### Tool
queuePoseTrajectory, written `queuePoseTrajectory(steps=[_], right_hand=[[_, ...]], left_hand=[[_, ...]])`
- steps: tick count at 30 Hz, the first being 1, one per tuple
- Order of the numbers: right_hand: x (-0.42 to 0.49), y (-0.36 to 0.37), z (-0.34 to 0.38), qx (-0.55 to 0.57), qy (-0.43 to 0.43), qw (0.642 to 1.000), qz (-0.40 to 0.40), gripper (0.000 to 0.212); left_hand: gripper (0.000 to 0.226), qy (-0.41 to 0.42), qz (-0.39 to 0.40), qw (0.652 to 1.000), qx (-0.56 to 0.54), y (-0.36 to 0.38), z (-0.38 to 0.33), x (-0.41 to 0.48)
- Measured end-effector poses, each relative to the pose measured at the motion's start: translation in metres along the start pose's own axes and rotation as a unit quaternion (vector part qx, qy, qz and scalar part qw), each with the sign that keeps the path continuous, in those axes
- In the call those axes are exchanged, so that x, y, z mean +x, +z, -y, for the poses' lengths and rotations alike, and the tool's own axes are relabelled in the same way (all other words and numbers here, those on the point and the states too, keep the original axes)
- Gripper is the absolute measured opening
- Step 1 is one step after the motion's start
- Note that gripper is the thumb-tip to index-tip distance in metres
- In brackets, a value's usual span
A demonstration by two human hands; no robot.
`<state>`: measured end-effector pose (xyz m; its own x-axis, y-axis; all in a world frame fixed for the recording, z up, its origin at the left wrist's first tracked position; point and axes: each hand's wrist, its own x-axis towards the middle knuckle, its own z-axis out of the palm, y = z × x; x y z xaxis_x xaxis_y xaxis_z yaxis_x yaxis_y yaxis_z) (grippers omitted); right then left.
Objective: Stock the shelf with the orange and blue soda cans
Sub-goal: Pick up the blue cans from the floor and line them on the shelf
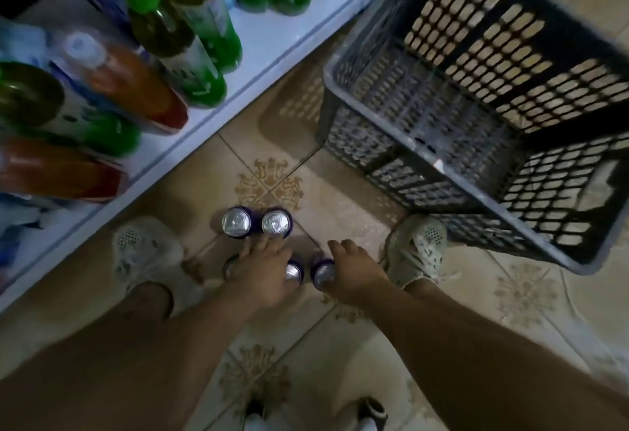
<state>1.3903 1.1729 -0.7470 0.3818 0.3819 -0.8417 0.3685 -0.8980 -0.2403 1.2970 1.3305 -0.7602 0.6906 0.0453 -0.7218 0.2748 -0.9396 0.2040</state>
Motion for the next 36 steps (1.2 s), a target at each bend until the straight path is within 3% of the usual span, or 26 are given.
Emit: queuePoseTrajectory(steps=[4,10,13,18,23,26,30,33,36], right_hand=[[0.030,0.028,-0.006,-0.017,0.018,0.998,0.049,0.099],[0.039,0.040,0.000,-0.029,0.012,0.999,0.037,0.076],[0.028,0.029,0.004,-0.009,0.015,1.000,0.017,0.068],[-0.010,-0.008,0.015,0.021,-0.006,0.999,-0.044,0.069],[-0.074,-0.060,0.045,0.037,-0.066,0.991,-0.111,0.074],[-0.121,-0.090,0.070,0.059,-0.102,0.978,-0.169,0.073],[-0.192,-0.130,0.104,0.121,-0.156,0.945,-0.259,0.071],[-0.246,-0.156,0.133,0.186,-0.212,0.904,-0.322,0.075],[-0.295,-0.177,0.167,0.249,-0.265,0.855,-0.370,0.064]], left_hand=[[0.072,0.020,-0.043,0.999,0.010,0.020,-0.003,0.020],[0.064,0.047,-0.158,0.986,-0.013,0.036,0.004,0.024],[0.063,0.042,-0.143,0.988,-0.032,0.034,0.006,0.018],[0.072,0.017,-0.040,0.998,-0.040,0.013,0.005,0.002],[0.084,0.036,-0.073,0.985,-0.152,-0.047,-0.010,-0.035],[0.092,0.055,-0.118,0.961,-0.246,-0.090,-0.016,-0.074],[0.082,0.057,-0.220,0.893,-0.389,-0.143,-0.017,-0.137],[0.074,0.076,-0.270,0.846,-0.453,-0.181,-0.016,-0.191],[0.072,0.111,-0.319,0.799,-0.497,-0.217,-0.019,-0.252]])
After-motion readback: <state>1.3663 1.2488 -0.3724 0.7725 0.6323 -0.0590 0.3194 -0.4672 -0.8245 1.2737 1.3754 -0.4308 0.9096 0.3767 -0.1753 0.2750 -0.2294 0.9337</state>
